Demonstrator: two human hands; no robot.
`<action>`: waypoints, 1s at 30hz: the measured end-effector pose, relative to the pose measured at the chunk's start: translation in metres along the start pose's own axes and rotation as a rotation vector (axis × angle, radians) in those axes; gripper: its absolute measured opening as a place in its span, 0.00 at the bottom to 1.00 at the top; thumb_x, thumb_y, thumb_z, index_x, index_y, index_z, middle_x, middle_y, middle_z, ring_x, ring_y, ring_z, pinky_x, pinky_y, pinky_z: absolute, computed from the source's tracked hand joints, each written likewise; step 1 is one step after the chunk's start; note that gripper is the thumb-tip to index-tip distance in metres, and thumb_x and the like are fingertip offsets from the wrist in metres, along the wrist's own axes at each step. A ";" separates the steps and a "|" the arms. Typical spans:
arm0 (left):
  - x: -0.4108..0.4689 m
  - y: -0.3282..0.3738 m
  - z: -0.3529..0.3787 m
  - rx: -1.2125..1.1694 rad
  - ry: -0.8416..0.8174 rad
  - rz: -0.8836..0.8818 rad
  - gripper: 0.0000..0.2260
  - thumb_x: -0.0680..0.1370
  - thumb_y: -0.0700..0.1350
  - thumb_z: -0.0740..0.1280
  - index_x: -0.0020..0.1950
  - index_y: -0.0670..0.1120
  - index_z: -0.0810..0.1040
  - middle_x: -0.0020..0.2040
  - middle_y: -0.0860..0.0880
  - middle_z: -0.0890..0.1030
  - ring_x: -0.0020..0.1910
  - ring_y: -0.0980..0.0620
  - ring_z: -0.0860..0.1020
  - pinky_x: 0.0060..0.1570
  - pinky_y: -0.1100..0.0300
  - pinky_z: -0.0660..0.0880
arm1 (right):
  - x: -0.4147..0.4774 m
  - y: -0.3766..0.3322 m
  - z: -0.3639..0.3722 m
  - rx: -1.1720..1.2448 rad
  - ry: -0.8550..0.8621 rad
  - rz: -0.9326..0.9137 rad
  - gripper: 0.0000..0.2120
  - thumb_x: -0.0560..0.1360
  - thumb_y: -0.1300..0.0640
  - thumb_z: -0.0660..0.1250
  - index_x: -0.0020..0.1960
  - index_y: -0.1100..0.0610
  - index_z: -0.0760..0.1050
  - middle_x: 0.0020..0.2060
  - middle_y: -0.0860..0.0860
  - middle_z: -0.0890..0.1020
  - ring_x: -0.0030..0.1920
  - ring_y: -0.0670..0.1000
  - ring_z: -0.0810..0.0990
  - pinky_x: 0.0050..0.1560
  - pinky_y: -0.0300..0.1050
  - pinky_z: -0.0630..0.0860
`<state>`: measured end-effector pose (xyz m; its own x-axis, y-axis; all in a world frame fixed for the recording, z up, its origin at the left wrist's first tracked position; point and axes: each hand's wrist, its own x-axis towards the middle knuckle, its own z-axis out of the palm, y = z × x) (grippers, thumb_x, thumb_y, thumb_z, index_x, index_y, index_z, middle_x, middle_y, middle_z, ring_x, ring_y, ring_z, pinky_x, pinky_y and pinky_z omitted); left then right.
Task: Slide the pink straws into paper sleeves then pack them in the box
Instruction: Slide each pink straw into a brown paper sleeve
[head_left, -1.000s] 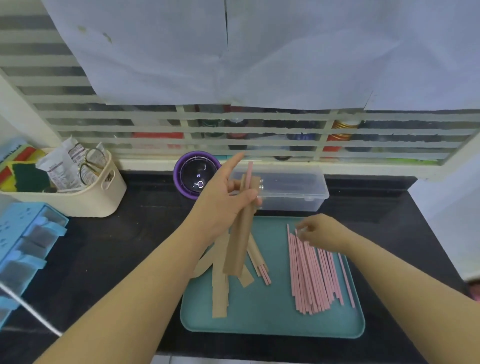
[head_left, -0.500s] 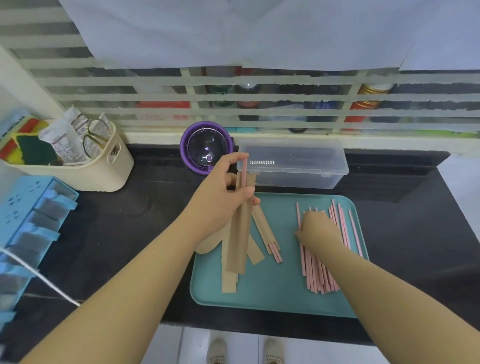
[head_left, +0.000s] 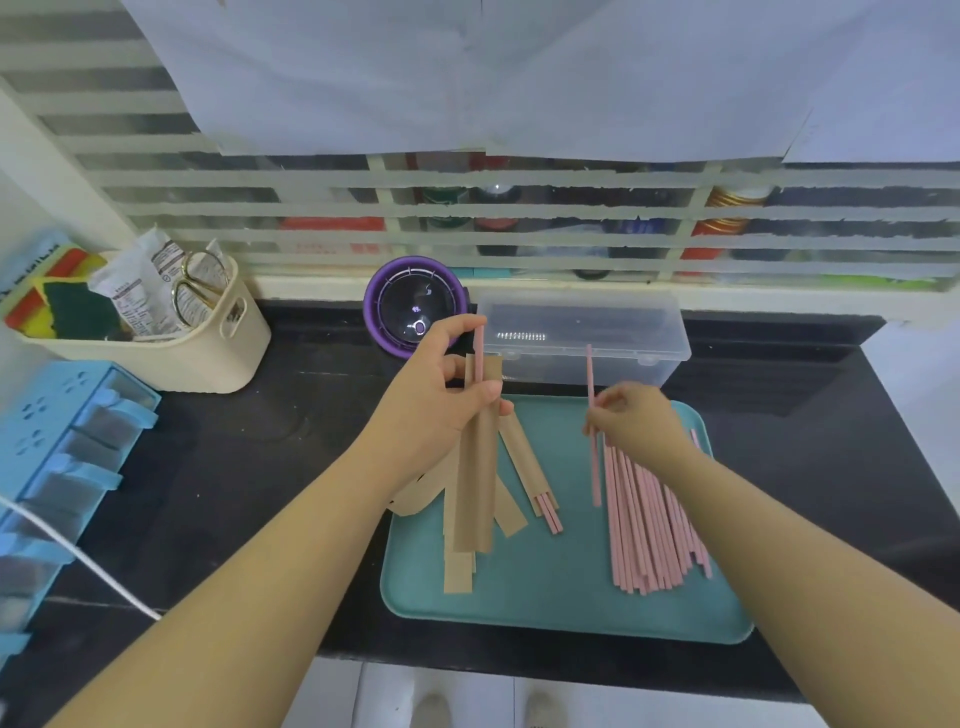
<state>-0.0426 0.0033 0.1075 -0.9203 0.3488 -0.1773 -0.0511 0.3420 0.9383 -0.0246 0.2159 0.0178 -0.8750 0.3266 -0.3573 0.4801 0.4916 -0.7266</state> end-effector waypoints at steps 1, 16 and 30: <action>-0.001 0.001 0.001 -0.011 -0.004 -0.001 0.23 0.77 0.37 0.66 0.66 0.58 0.65 0.48 0.48 0.81 0.41 0.54 0.84 0.58 0.51 0.76 | -0.004 -0.010 -0.011 0.109 0.017 -0.016 0.03 0.75 0.60 0.65 0.49 0.56 0.74 0.36 0.50 0.82 0.33 0.47 0.78 0.37 0.41 0.77; -0.001 0.038 0.013 -0.078 -0.116 0.037 0.24 0.75 0.35 0.67 0.62 0.59 0.67 0.47 0.48 0.82 0.42 0.51 0.84 0.55 0.49 0.78 | -0.079 -0.133 -0.098 0.482 -0.108 -0.548 0.10 0.79 0.56 0.60 0.47 0.50 0.80 0.29 0.46 0.77 0.30 0.46 0.69 0.35 0.36 0.70; -0.005 0.048 0.018 -0.107 -0.178 0.067 0.31 0.70 0.32 0.72 0.61 0.63 0.68 0.47 0.52 0.82 0.45 0.51 0.84 0.56 0.48 0.78 | -0.070 -0.132 -0.092 0.196 0.045 -0.533 0.12 0.77 0.52 0.64 0.42 0.58 0.80 0.36 0.59 0.82 0.31 0.51 0.71 0.35 0.42 0.73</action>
<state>-0.0337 0.0339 0.1483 -0.8405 0.5195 -0.1541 -0.0414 0.2220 0.9742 -0.0210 0.2029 0.1926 -0.9876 0.1112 0.1107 -0.0508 0.4405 -0.8963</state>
